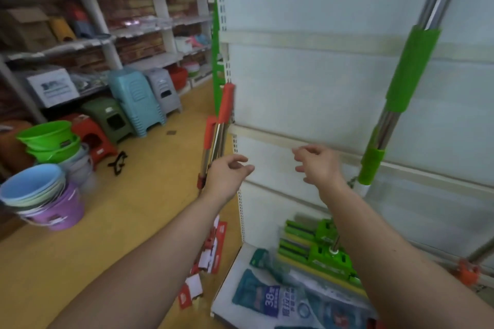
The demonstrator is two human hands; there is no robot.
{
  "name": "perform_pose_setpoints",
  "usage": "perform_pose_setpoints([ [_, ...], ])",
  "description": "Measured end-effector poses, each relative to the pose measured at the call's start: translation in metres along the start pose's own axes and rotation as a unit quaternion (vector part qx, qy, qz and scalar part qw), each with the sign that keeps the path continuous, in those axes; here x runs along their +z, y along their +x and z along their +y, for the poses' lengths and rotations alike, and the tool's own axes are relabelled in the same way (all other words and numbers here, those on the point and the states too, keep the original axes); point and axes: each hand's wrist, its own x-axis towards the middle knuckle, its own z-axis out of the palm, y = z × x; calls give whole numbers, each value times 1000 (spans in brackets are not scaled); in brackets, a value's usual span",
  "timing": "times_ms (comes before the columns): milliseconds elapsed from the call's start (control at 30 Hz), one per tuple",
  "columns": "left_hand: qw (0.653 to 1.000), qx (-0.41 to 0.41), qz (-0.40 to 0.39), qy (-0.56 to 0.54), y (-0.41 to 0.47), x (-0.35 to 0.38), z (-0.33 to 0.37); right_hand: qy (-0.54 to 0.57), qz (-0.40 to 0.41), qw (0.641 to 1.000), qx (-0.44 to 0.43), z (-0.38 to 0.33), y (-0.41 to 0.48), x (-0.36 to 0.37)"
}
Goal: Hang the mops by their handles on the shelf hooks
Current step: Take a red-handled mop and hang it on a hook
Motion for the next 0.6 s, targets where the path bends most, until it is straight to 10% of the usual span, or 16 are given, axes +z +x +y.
perform_pose_setpoints([
  [600, 999, -46, -19, -2, 166, -178, -123, -35, -2, 997, 71, -17, 40, 248],
])
